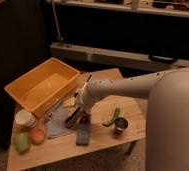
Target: Place eraser in tray
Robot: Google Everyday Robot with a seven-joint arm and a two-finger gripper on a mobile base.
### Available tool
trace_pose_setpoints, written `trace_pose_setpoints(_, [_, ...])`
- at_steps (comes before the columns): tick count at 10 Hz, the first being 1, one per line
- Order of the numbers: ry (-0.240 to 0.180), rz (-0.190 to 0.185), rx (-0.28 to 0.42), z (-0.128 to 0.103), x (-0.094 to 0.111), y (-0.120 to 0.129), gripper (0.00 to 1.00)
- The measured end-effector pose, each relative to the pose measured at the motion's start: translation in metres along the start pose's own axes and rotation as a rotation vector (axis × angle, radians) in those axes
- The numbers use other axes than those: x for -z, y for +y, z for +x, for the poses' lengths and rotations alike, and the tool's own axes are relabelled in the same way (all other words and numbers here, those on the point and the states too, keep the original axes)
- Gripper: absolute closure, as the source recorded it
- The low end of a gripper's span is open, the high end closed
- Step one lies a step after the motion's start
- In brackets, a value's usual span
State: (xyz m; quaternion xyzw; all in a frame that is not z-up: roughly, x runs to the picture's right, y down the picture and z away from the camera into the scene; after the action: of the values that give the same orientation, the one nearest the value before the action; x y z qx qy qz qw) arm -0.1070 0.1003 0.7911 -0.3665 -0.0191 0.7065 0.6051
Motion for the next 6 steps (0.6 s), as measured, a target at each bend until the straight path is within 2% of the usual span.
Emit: trace_pose_setpoints(6, [0.002,-0.002,0.005,0.0007,-0.0005,0.0022,0.20])
